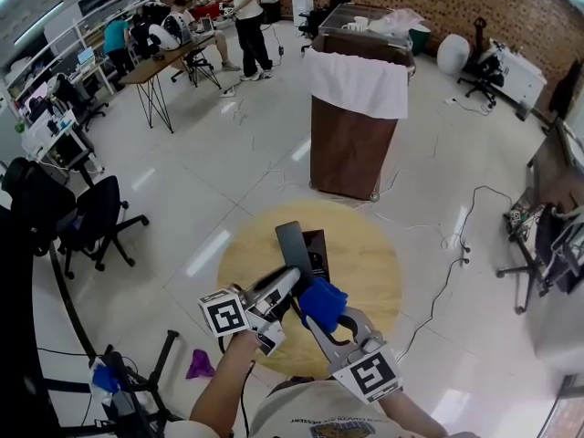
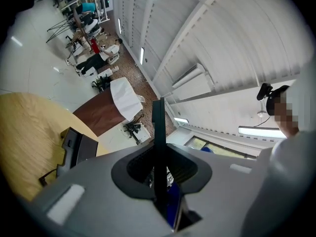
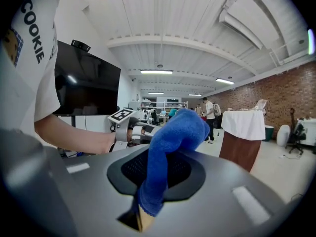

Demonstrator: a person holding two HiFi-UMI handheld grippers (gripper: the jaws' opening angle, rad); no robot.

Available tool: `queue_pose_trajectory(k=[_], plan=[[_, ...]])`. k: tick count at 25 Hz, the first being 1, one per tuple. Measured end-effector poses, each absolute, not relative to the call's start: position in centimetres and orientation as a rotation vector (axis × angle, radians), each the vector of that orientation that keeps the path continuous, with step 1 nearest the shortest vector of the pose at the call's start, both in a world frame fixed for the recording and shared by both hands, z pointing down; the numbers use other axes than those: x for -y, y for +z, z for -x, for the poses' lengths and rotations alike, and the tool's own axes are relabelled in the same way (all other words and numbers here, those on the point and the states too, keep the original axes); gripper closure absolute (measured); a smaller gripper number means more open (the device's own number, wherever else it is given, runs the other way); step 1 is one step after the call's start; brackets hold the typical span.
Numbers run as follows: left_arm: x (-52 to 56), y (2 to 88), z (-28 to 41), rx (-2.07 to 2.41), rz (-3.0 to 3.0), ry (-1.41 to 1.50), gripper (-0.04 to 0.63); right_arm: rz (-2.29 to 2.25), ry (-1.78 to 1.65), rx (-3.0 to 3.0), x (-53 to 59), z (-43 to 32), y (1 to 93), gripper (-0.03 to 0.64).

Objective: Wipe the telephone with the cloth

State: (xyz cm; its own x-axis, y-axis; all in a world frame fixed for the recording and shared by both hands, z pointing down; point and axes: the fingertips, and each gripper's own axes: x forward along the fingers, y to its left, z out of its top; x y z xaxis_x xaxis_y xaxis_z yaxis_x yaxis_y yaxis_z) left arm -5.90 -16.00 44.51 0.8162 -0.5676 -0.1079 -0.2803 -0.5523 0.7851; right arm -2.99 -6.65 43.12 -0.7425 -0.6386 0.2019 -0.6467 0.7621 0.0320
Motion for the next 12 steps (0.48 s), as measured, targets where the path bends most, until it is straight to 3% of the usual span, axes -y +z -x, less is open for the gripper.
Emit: queue_pose_trajectory(k=[12], plan=[[13.8, 42.9, 5.2, 0.630, -2.241, -0.425, 0.531, -1.031, -0.075, 2.805, 8.7, 2.9, 39.1, 0.554]])
